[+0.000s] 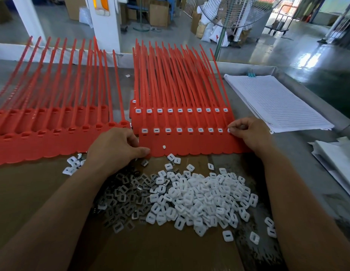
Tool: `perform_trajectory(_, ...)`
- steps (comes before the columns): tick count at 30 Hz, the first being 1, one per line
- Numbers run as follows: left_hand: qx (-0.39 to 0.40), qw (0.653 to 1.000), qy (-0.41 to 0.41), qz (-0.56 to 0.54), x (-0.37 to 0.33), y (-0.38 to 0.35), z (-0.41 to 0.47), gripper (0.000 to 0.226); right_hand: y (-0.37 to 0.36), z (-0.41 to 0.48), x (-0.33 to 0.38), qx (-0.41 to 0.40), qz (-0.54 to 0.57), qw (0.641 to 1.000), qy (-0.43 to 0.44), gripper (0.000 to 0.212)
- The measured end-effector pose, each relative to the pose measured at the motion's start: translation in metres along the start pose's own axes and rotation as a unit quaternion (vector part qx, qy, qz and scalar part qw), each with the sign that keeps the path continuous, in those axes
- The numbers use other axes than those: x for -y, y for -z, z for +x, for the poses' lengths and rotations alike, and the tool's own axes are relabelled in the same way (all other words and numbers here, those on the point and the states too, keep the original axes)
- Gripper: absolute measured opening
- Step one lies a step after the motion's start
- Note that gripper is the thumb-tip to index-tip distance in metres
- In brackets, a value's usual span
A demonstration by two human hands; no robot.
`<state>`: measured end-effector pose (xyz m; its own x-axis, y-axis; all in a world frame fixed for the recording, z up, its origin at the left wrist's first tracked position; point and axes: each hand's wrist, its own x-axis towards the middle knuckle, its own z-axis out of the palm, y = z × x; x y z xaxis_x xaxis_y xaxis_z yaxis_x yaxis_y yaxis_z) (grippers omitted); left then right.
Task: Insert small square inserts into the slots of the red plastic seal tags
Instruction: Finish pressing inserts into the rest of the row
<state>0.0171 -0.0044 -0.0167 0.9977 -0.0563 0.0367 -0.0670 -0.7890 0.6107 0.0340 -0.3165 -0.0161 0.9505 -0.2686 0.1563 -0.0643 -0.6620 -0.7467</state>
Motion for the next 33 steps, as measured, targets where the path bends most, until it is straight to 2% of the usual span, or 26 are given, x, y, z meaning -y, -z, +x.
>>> perform_trajectory(5,0.003,1.0,-0.004,-0.001,0.001,0.001,0.0,0.026,0.0,0.0,0.002,-0.004,-0.004,1.0,-0.002,0.014)
perform_trajectory(10,0.001,1.0,-0.007,-0.002,0.001,0.0,-0.001,0.026,-0.002,0.002,0.008,-0.006,-0.005,1.0,-0.02,0.029)
perform_trajectory(18,-0.001,1.0,-0.006,0.003,-0.001,0.0,-0.002,0.026,-0.004,0.002,0.014,-0.021,0.027,0.997,-0.069,0.023)
perform_trajectory(22,-0.001,1.0,-0.01,0.003,-0.002,0.0,-0.002,0.026,-0.004,-0.001,0.012,-0.019,0.018,0.997,-0.066,0.02)
perform_trajectory(29,-0.001,1.0,-0.007,-0.002,0.0,-0.001,-0.002,0.026,0.004,-0.009,0.024,-0.012,-0.074,0.997,-0.014,0.017)
perform_trajectory(33,-0.003,1.0,-0.003,-0.004,0.001,-0.001,-0.001,0.026,0.011,-0.02,0.032,0.033,-0.165,0.985,0.038,0.01)
